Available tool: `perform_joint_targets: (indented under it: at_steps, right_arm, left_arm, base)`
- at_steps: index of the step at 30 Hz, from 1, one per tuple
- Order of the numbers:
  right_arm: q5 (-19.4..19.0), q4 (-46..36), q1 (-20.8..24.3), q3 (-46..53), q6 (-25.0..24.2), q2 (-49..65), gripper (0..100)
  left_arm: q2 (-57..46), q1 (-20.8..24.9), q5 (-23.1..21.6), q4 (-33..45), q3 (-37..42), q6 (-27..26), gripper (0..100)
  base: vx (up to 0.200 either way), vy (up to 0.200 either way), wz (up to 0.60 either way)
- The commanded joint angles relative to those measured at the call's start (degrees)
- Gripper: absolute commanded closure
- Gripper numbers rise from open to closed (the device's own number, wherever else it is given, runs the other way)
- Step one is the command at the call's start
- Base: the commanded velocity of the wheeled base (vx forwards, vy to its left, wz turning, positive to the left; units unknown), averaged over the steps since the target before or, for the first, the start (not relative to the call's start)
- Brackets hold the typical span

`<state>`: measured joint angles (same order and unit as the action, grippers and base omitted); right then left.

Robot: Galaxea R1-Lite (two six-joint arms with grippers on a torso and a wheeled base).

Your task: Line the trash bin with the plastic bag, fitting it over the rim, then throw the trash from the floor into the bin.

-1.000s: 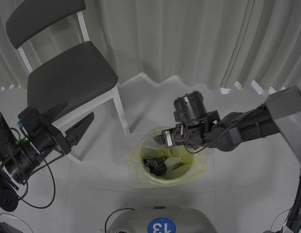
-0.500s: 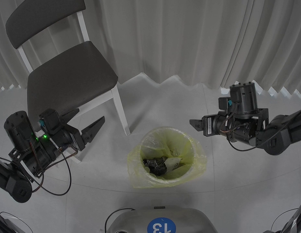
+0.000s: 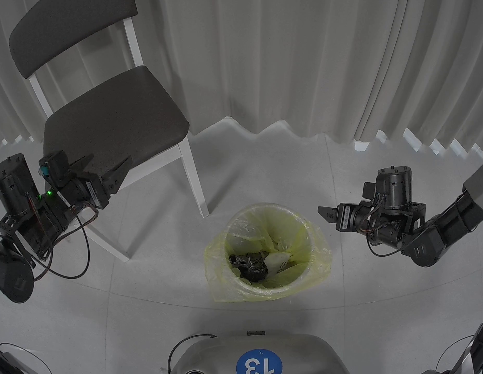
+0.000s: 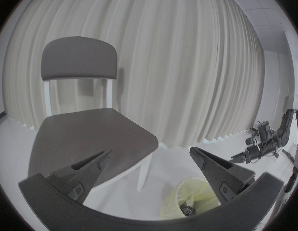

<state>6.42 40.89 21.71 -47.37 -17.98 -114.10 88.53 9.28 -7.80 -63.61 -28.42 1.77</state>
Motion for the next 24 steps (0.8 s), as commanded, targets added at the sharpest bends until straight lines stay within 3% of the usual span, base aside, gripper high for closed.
perform_joint_targets:
  at_steps: [1, 4, 8, 16, 24]
  right_arm:
    - [-0.8, 0.0, -0.8, -2.3, -0.8, -5.7, 0]
    - [-1.2, 0.0, -0.9, -2.0, -0.9, -5.4, 0]
    - [-2.9, -0.2, -1.1, -1.8, -1.5, -4.7, 0]
    - [-2.9, -0.3, -1.2, -2.0, -2.1, -5.3, 0]
    - [-4.8, -0.5, -3.1, -3.1, -2.2, -6.9, 0]
  left_arm:
    - [-5.3, -0.5, 3.6, 7.0, -1.5, -4.7, 0]
    - [-5.9, -0.2, 8.1, 10.3, -1.7, -10.3, 0]
    - [-6.4, 1.4, 7.0, 9.1, -0.2, -11.1, 0]
    - [-5.6, 3.0, 6.8, 6.6, 1.4, -11.7, 0]
    - [-4.3, 0.8, 7.7, 6.7, -1.4, -12.1, 0]
  base:
    - [0.000, 0.000, 0.00]
    - [0.000, 0.000, 0.00]
    - [0.000, 0.000, 0.00]
    - [0.000, 0.000, 0.00]
    - [0.000, 0.200, 0.00]
